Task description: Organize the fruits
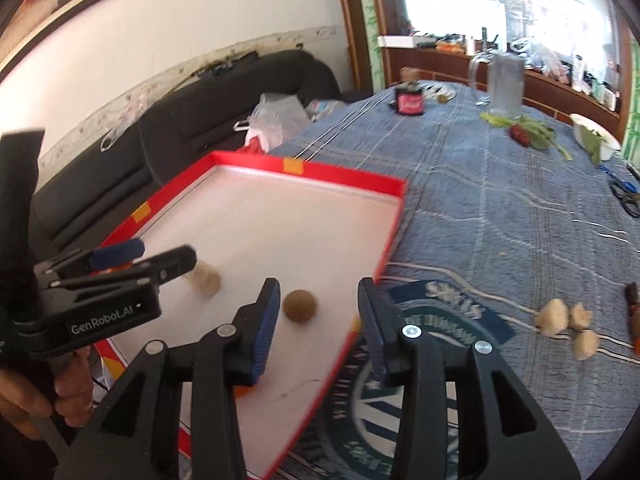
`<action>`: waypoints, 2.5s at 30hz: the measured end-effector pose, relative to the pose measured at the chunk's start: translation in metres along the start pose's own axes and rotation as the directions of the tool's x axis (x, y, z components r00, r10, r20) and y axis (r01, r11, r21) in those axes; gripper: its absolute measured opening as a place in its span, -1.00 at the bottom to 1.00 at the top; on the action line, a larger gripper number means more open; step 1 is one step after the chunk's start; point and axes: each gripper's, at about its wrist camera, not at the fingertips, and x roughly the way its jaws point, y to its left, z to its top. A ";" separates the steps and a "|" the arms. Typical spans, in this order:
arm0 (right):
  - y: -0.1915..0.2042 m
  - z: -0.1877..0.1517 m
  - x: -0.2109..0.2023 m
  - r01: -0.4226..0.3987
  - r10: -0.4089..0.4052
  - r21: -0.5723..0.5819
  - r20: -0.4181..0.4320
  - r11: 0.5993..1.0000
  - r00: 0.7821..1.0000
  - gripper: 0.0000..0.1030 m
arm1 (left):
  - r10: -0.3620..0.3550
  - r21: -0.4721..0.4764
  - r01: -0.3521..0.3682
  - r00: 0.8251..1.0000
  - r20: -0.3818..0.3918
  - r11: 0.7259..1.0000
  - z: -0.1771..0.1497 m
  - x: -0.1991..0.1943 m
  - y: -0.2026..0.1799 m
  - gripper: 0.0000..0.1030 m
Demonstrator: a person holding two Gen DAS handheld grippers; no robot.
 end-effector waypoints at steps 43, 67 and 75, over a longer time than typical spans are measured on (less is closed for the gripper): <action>-0.262 -0.082 -0.143 0.333 -0.368 0.397 0.014 0.855 0.930 -0.19 | -0.124 0.344 0.119 0.992 -0.008 0.931 -0.039 -0.041 -0.155 0.41; -0.273 -0.054 -0.075 0.301 -0.276 0.374 -0.120 0.877 0.954 -0.27 | -0.164 0.403 0.177 0.984 -0.066 0.898 -0.051 -0.037 -0.185 0.41; -0.278 -0.055 -0.077 0.283 -0.264 0.378 -0.102 0.882 0.959 -0.43 | -0.211 0.439 0.235 0.972 -0.103 0.867 -0.047 -0.032 -0.220 0.41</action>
